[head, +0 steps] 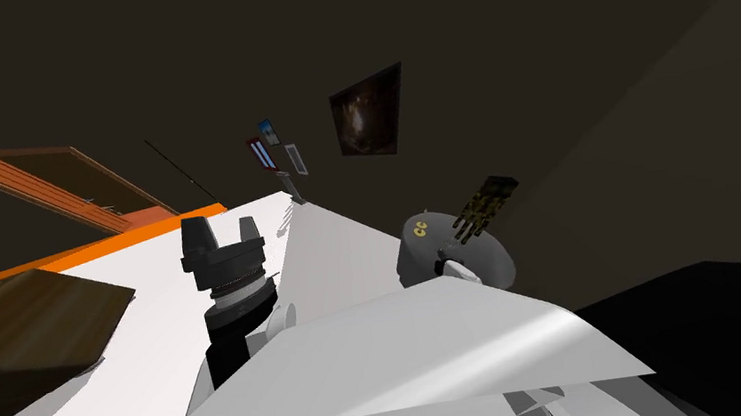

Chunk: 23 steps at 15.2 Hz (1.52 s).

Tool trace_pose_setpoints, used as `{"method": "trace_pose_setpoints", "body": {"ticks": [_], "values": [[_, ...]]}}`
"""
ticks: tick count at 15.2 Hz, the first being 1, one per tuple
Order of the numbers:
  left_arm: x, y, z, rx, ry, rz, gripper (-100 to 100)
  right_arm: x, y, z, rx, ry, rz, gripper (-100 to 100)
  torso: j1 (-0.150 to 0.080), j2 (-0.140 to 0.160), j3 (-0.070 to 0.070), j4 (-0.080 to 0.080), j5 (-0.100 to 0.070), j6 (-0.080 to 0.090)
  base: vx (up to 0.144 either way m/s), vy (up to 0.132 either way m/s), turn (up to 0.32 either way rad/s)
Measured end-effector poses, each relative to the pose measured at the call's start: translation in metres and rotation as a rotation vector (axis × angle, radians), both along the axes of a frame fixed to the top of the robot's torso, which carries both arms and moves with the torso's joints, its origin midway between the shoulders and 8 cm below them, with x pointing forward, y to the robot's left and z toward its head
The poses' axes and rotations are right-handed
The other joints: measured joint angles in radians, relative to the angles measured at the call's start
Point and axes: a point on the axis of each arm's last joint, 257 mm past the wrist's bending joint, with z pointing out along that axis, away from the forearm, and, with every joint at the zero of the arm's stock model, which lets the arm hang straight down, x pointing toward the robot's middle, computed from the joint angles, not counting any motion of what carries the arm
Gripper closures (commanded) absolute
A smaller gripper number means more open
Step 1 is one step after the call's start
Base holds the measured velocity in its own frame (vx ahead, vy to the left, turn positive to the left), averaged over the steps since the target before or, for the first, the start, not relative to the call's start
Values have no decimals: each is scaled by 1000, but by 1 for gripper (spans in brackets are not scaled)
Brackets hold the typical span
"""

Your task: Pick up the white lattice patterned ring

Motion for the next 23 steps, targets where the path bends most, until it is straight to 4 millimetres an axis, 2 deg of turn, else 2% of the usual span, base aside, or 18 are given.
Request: {"method": "trace_pose_setpoints", "body": {"ticks": [3,11,17,23], "values": [[0,0,0,0,0,0,0,-20,-18,-4,-84,71,-28,-100,0,0,0,0,0,0,-27,-32,214],[0,0,0,0,0,0,0,-67,-60,4,-302,245,-83,-100,0,0,0,0,0,0,-28,-34,203],[0,0,0,0,0,0,0,-101,-82,13,-454,367,-106,-100,-1,0,0,0,0,0,-30,-33,184],[0,0,0,0,0,0,0,-128,-91,24,-589,474,-112,-100,-1,0,0,0,0,0,-28,-37,180]]}}
